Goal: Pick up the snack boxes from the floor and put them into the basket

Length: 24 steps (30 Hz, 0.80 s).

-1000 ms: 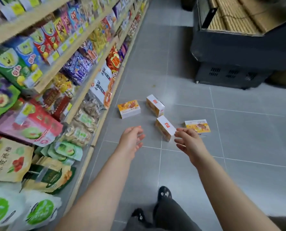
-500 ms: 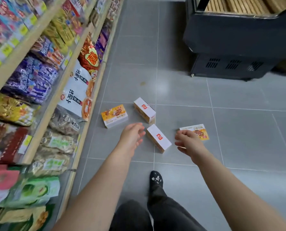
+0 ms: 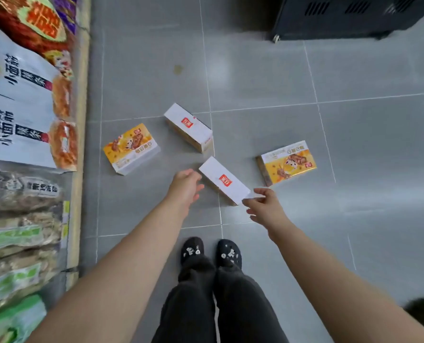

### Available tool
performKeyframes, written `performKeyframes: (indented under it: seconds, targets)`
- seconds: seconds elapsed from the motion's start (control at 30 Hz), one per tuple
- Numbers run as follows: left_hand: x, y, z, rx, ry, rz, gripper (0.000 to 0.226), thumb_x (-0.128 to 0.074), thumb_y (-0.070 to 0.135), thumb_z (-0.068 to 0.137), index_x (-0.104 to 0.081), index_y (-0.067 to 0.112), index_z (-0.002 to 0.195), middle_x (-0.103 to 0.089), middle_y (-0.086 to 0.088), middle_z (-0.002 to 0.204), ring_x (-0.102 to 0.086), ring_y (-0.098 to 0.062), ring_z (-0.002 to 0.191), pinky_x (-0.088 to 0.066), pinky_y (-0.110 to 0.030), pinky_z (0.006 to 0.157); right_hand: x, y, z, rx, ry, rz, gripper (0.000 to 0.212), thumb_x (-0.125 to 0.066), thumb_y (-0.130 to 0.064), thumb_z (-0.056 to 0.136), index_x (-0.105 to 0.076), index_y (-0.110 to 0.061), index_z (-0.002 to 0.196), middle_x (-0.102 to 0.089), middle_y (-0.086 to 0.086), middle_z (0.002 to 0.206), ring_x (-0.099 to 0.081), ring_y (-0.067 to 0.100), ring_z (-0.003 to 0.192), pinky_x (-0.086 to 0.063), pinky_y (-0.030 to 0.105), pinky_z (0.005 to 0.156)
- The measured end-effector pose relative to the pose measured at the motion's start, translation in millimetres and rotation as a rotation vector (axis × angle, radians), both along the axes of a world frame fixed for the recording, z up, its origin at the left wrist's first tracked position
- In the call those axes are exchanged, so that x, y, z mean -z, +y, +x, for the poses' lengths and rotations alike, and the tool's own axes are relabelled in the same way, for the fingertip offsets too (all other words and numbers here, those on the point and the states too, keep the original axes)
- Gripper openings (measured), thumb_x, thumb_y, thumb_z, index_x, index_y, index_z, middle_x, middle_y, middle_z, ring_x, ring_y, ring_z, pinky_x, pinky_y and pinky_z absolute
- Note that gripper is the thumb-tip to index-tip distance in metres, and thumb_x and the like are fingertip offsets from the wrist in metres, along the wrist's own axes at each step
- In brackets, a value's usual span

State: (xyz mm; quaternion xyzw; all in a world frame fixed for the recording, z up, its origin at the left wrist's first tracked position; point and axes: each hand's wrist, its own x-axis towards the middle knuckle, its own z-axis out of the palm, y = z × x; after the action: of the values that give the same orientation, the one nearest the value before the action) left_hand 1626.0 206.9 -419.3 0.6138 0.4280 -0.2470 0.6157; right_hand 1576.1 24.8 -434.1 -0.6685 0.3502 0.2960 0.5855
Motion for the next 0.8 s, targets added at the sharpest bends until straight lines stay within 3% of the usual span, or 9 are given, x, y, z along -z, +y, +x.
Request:
performKeyframes:
  seconds: [0.13,0.17,0.23,0.33,0.4,0.5,0.6,0.8]
  targets:
    - [121,1,8,0.019,0.171,-0.07,0.012,-0.042,0.013,0.094,-0.05,0.02,0.089,-0.05,0.001,0.111,-0.056,-0.021,0.101,-0.042,-0.034,0.09,113,-1,13,0.007,0.033,-0.059,0.068,-0.072,-0.021,0.083,-0.033,-0.014,0.138,-0.051,0.009,0.114,-0.055,0.02,0.085,-0.049,0.034,0.077]
    - [151,2,9,0.032,0.203,-0.059,0.011,-0.043,0.014,0.094,-0.053,0.019,0.095,-0.048,0.0,0.115,-0.056,-0.021,0.103,-0.041,-0.037,0.095,141,-2,18,-0.032,0.013,-0.104,0.073,-0.074,-0.022,0.081,-0.033,-0.013,0.14,-0.05,0.009,0.12,-0.055,0.021,0.092,-0.048,0.034,0.08]
    - [211,2,18,0.032,0.2,-0.028,0.029,-0.046,0.015,0.094,-0.05,0.015,0.123,-0.047,-0.002,0.126,-0.056,-0.023,0.111,-0.042,-0.038,0.095,202,-3,31,-0.24,-0.059,-0.274,0.082,-0.078,-0.027,0.077,-0.032,-0.011,0.142,-0.045,0.012,0.134,-0.051,0.024,0.11,-0.044,0.035,0.091]
    - [284,2,40,-0.01,0.113,0.026,0.058,-0.046,0.011,0.095,-0.024,0.017,0.148,-0.04,-0.007,0.146,-0.053,-0.028,0.124,-0.045,-0.039,0.095,274,-8,47,-0.59,-0.104,-0.507,0.107,-0.08,-0.045,0.069,-0.016,-0.019,0.151,-0.02,0.013,0.154,-0.027,0.034,0.14,-0.028,0.041,0.111]
    - [324,0,58,-0.01,0.053,0.023,0.07,-0.046,0.01,0.095,-0.008,0.021,0.153,-0.037,-0.007,0.149,-0.048,-0.029,0.13,-0.043,-0.043,0.102,317,-17,56,-0.627,-0.057,-0.528,0.121,-0.08,-0.053,0.064,-0.003,-0.025,0.153,-0.005,0.012,0.159,-0.012,0.035,0.146,-0.022,0.044,0.116]
    - [366,-5,80,0.063,0.027,-0.001,0.062,-0.044,0.012,0.094,-0.017,0.023,0.15,-0.041,-0.005,0.147,-0.045,-0.029,0.131,-0.039,-0.045,0.103,357,-26,61,-0.658,-0.005,-0.522,0.127,-0.082,-0.054,0.059,0.001,-0.03,0.152,-0.013,0.01,0.156,-0.025,0.036,0.142,-0.032,0.047,0.113]
    - [385,-9,92,0.15,0.052,0.035,0.053,-0.044,0.013,0.091,-0.031,0.026,0.14,-0.049,-0.002,0.139,-0.047,-0.026,0.127,-0.039,-0.044,0.097,367,-22,56,-0.729,0.018,-0.594,0.103,-0.082,-0.044,0.063,-0.02,-0.019,0.141,-0.038,0.01,0.131,-0.053,0.034,0.117,-0.048,0.04,0.092]
    - [348,-8,81,0.122,0.111,0.012,0.043,-0.049,0.013,0.086,-0.045,0.02,0.128,-0.058,-0.006,0.128,-0.055,-0.026,0.117,-0.041,-0.038,0.088,304,-22,58,-0.811,0.018,-0.702,0.084,-0.078,-0.04,0.063,-0.03,-0.014,0.127,-0.039,0.007,0.121,-0.06,0.03,0.099,-0.047,0.033,0.073]
